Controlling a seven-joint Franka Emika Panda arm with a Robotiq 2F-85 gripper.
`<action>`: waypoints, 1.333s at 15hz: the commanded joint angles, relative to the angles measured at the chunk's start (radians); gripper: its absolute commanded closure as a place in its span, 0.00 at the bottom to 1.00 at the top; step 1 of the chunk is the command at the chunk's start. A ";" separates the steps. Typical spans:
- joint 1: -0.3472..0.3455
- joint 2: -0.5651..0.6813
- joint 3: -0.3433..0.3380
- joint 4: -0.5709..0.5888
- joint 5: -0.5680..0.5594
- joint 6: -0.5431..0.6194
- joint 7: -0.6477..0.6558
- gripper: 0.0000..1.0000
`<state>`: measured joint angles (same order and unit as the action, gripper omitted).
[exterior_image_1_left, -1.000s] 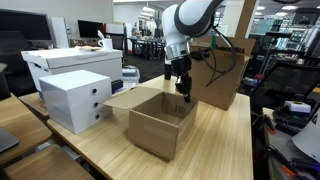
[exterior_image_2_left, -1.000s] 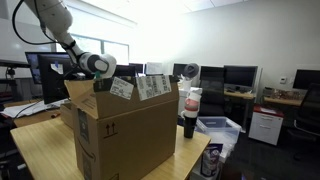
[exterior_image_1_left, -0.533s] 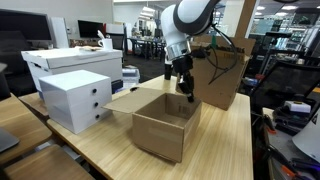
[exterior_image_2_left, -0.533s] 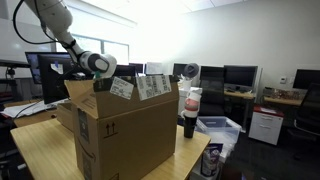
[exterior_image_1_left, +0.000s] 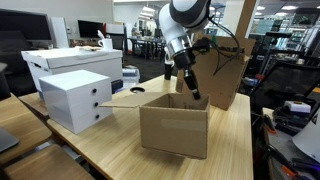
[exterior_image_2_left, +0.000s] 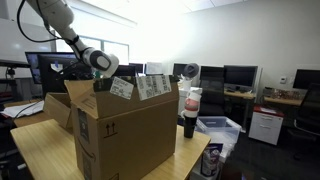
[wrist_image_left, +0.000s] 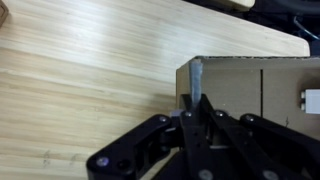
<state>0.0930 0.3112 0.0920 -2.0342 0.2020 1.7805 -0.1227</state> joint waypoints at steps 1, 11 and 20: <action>-0.017 -0.002 0.012 0.027 0.015 -0.064 -0.043 0.95; 0.000 -0.011 0.018 0.089 -0.004 -0.129 -0.008 0.95; 0.005 -0.056 0.007 0.212 -0.064 -0.149 0.039 0.95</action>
<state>0.0989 0.2917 0.1049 -1.8507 0.1665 1.6609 -0.1097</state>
